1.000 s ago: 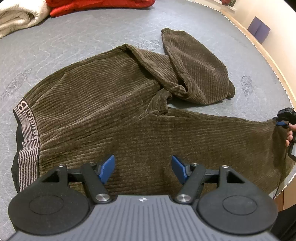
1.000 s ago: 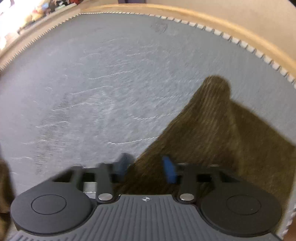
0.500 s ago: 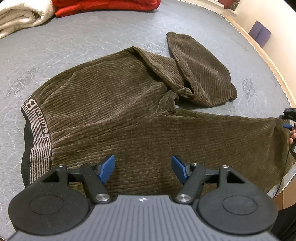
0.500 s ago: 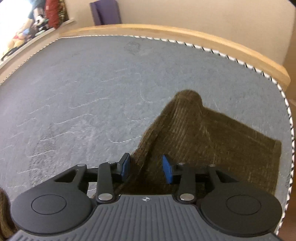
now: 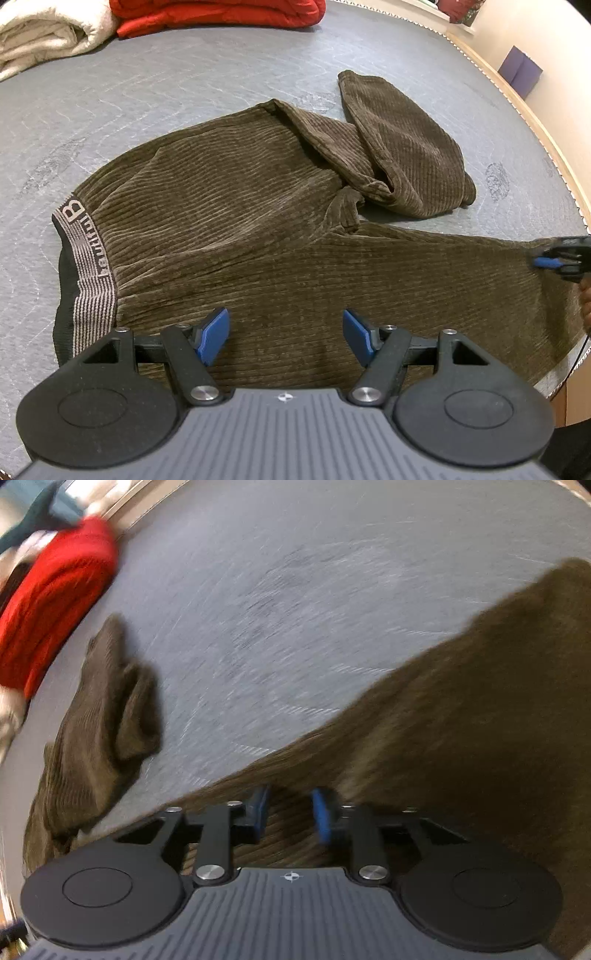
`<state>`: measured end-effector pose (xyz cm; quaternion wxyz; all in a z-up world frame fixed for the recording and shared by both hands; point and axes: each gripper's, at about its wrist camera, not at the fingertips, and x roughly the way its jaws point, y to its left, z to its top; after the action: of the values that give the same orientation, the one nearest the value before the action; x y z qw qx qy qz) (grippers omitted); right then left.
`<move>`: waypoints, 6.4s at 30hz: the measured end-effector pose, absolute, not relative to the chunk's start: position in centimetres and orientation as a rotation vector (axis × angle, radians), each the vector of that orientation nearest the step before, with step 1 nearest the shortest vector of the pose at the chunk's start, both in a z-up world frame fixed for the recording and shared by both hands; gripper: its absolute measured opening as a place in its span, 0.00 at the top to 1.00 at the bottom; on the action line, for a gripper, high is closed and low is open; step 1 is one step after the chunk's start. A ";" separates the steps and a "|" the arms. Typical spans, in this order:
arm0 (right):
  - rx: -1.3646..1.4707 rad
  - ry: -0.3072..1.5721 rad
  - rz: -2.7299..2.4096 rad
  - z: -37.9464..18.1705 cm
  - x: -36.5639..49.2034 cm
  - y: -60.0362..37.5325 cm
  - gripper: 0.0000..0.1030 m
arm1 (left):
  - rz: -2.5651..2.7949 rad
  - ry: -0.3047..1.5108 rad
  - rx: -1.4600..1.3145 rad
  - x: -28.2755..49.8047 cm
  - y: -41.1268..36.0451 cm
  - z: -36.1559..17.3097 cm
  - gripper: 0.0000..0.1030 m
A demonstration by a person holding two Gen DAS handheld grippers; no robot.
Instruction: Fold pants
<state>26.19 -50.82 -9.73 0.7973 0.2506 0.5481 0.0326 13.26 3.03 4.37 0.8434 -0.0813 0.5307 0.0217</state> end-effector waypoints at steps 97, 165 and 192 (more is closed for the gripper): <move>-0.309 0.670 0.817 3.2 20.8 -25.6 0.93 | 0.144 0.921 -0.355 17.4 7.9 11.7 0.73; 0.184 1.177 0.708 -3.7 30.7 -21.7 0.59 | -0.073 0.999 -0.360 27.1 2.3 3.8 0.93; 0.619 0.794 0.634 3.3 33.5 -28.6 0.92 | 0.054 0.781 -0.457 26.0 5.0 7.9 0.88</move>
<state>33.50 -28.57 3.33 0.8282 0.2917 0.3738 0.2987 26.01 5.01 7.91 0.8990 -0.2209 0.3771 0.0262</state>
